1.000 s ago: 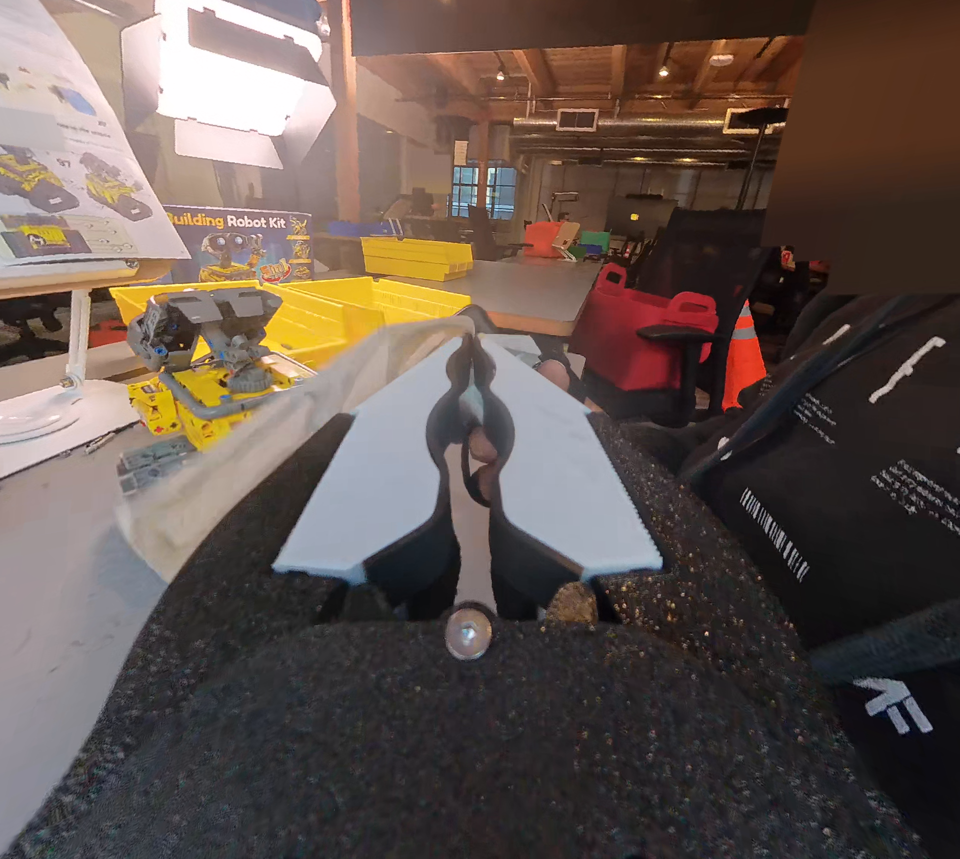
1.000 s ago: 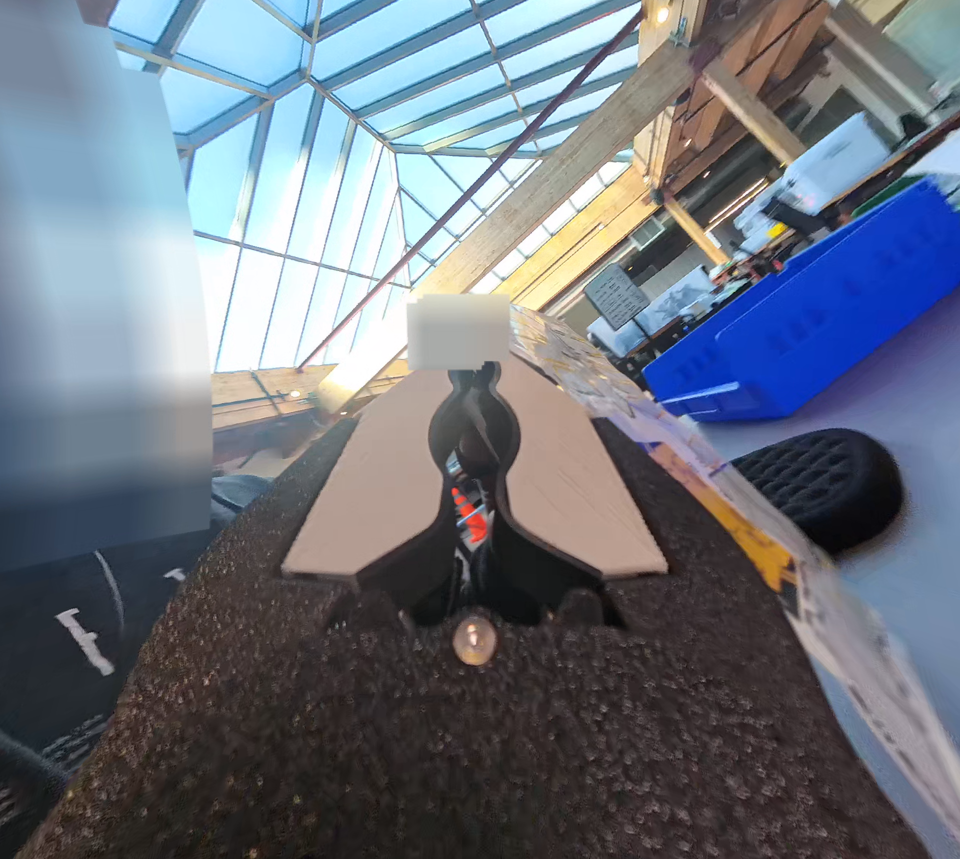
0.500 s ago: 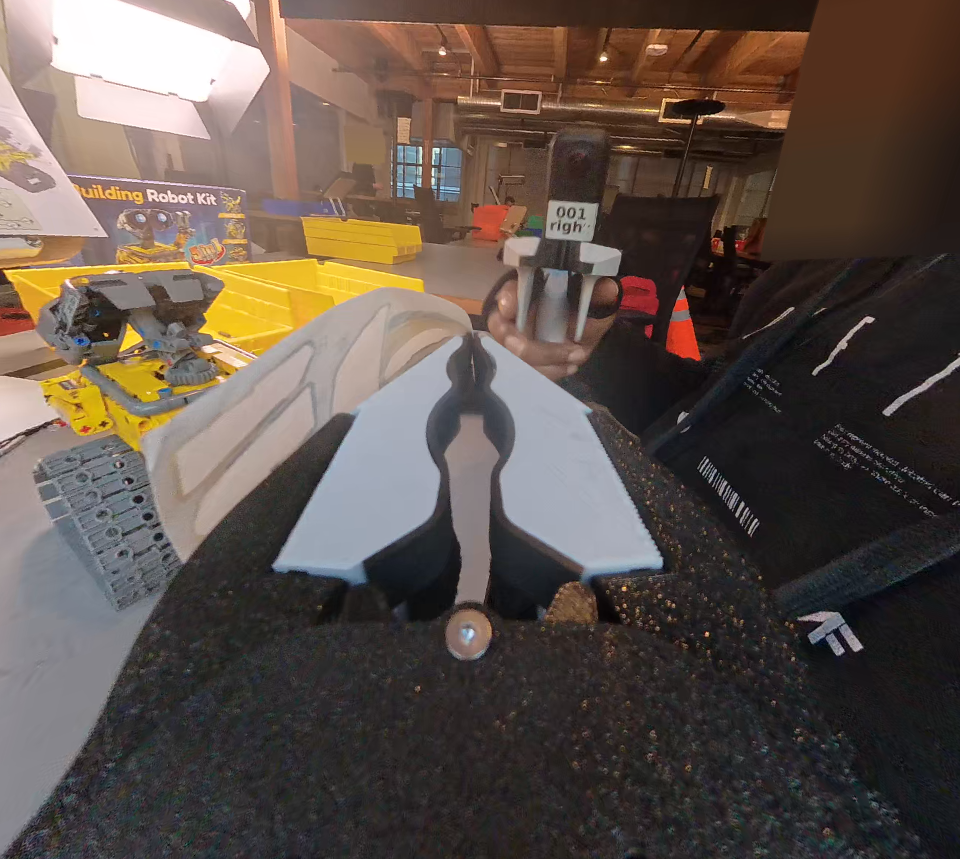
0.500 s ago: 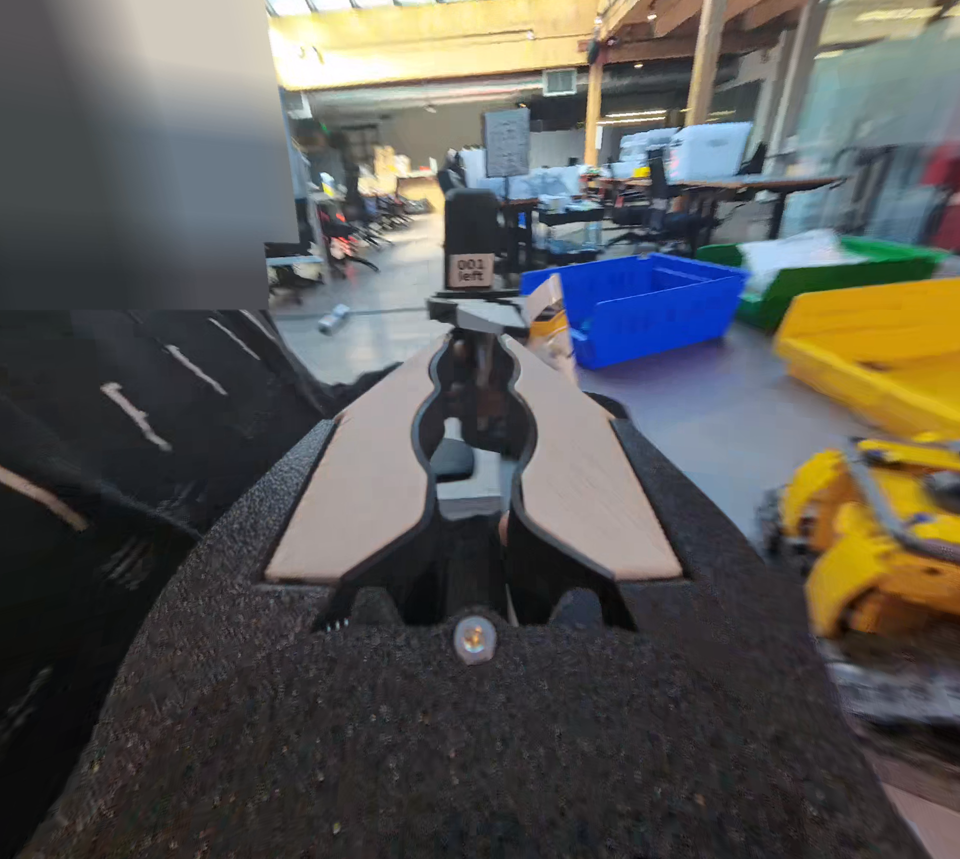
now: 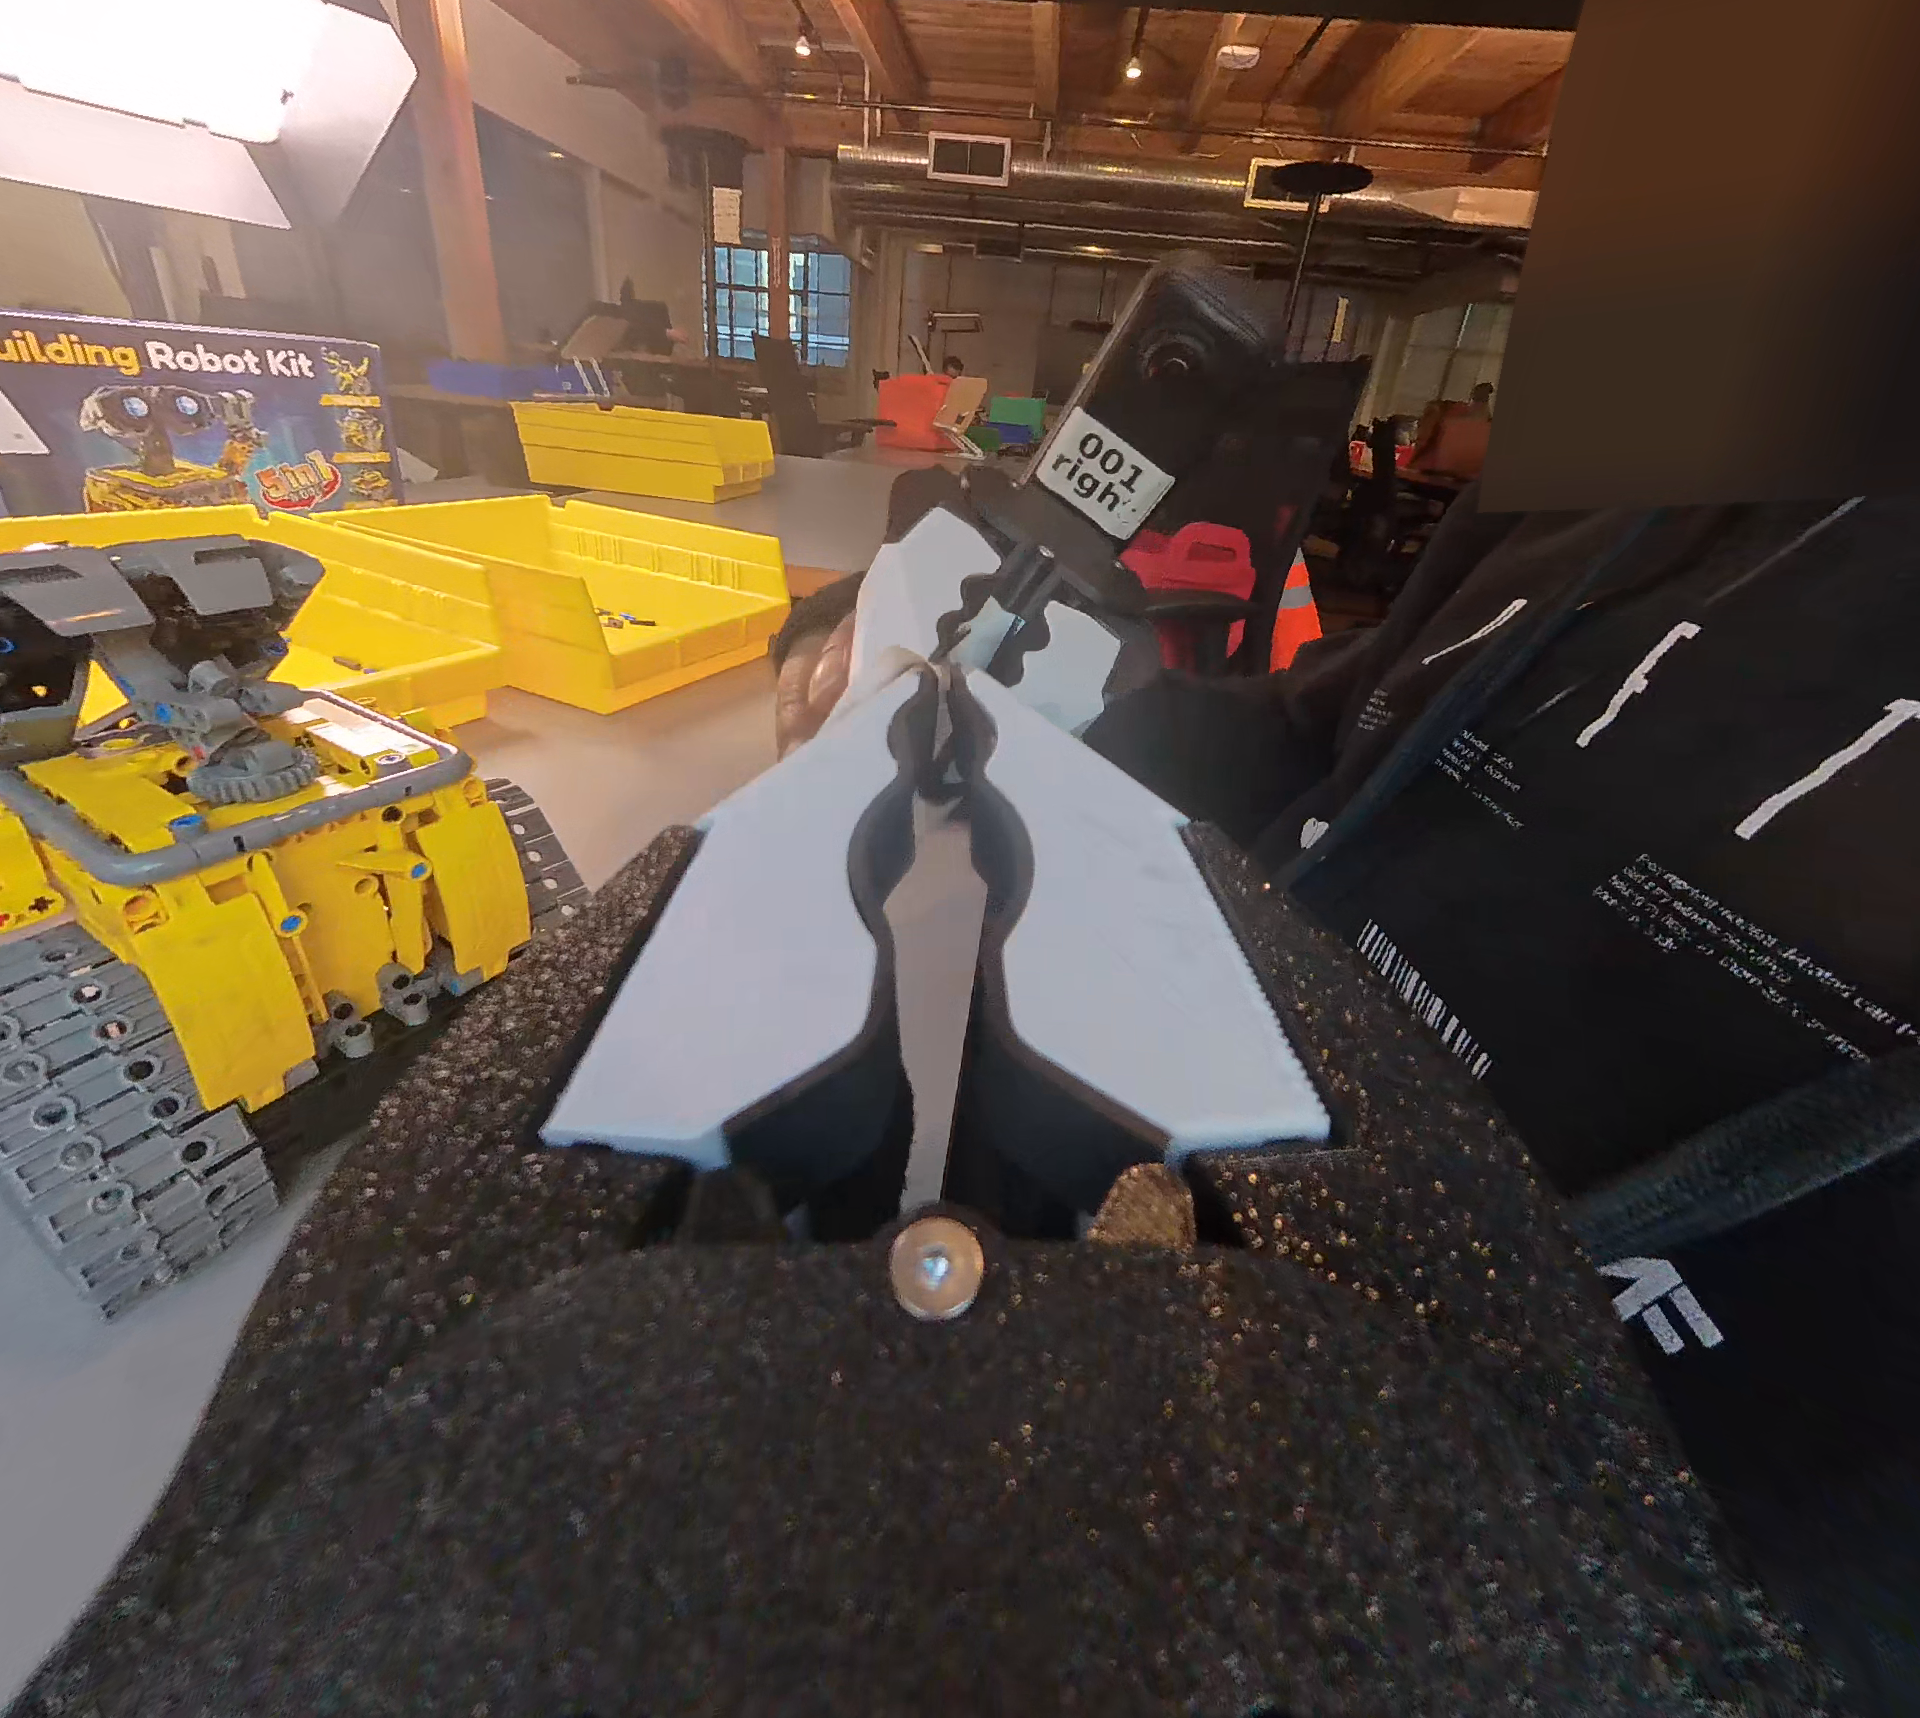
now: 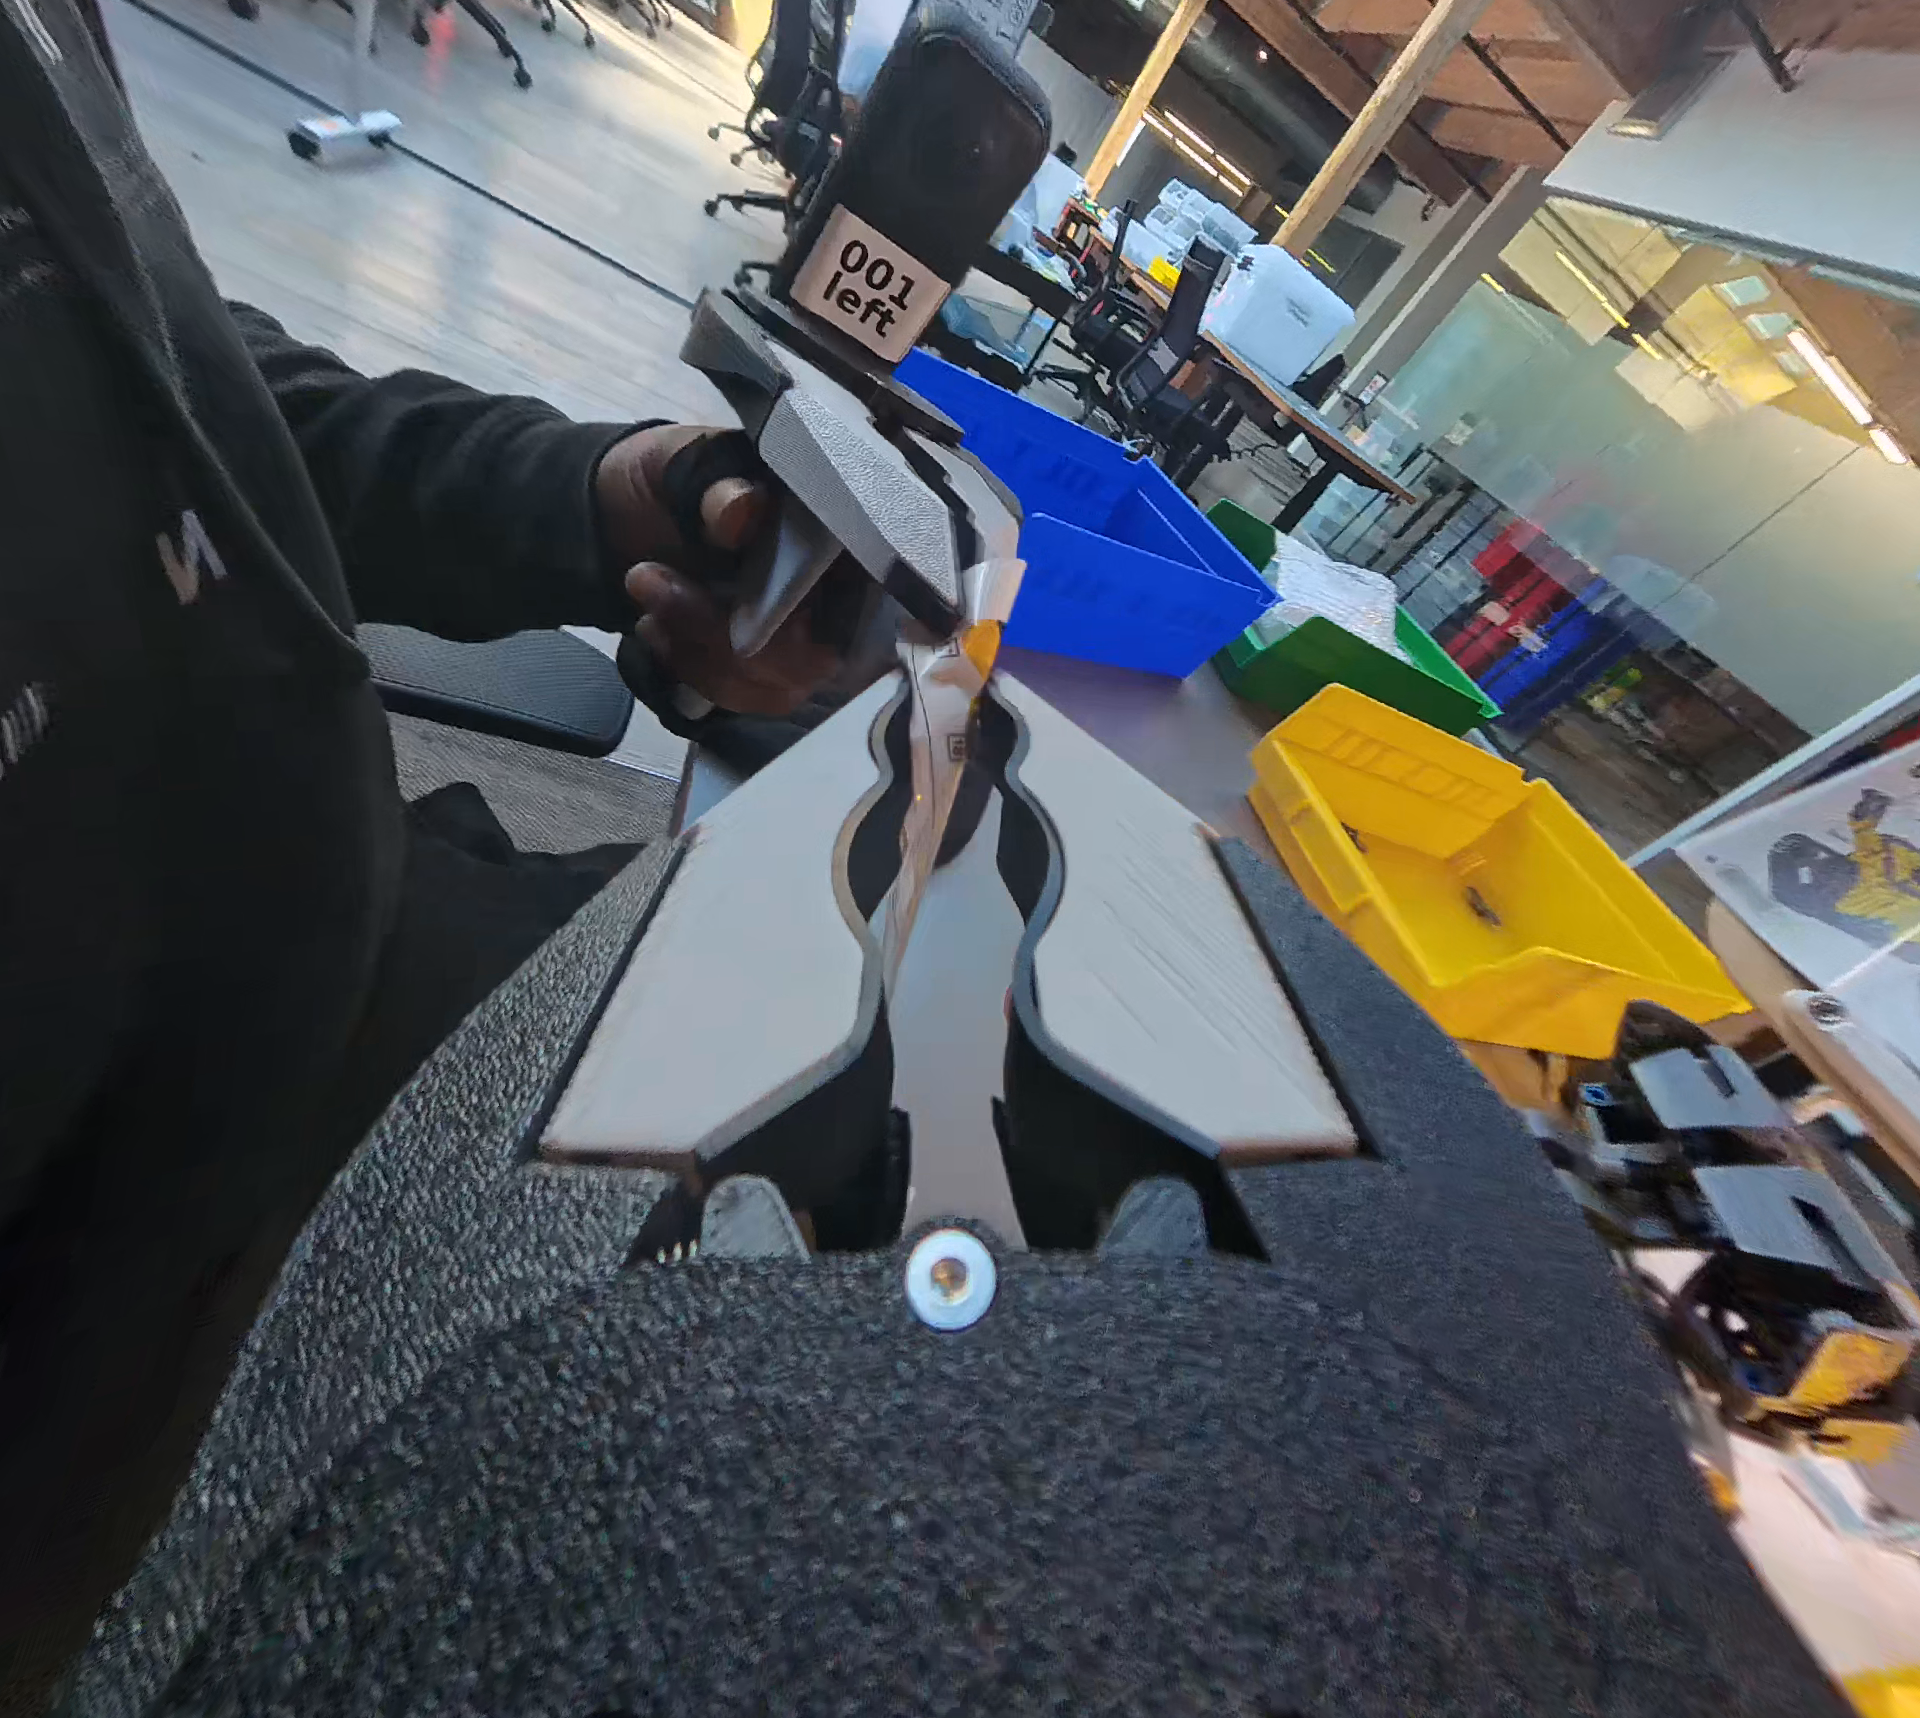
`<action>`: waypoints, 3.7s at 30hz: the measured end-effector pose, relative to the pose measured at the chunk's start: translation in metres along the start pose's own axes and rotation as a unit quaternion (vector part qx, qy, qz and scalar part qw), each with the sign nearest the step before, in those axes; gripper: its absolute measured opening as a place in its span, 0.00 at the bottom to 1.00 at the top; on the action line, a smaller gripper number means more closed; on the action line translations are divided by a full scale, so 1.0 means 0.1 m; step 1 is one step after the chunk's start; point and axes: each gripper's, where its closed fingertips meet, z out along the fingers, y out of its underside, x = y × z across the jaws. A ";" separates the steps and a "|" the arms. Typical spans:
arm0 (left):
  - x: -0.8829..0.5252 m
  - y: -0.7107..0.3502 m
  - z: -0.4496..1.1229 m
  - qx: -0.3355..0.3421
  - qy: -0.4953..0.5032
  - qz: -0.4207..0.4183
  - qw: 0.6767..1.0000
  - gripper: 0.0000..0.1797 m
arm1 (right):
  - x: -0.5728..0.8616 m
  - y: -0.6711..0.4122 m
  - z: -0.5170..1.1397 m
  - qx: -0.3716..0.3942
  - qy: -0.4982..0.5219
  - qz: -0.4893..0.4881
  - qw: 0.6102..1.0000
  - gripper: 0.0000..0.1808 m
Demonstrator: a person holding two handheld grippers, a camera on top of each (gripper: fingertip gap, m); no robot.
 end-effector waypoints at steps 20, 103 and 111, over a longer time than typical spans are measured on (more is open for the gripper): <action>-0.07 0.10 -0.01 -0.027 -0.037 0.025 0.999 0.00 | -0.17 0.04 -0.11 0.004 -0.092 0.140 0.986 0.16; 0.02 0.39 0.07 -0.129 -0.042 0.147 0.980 0.00 | -0.09 0.17 -0.25 -0.080 -0.170 0.134 0.973 0.00; -0.03 0.38 0.04 -0.124 -0.056 0.139 0.981 0.00 | -0.06 0.16 -0.24 -0.081 -0.164 0.132 0.974 0.00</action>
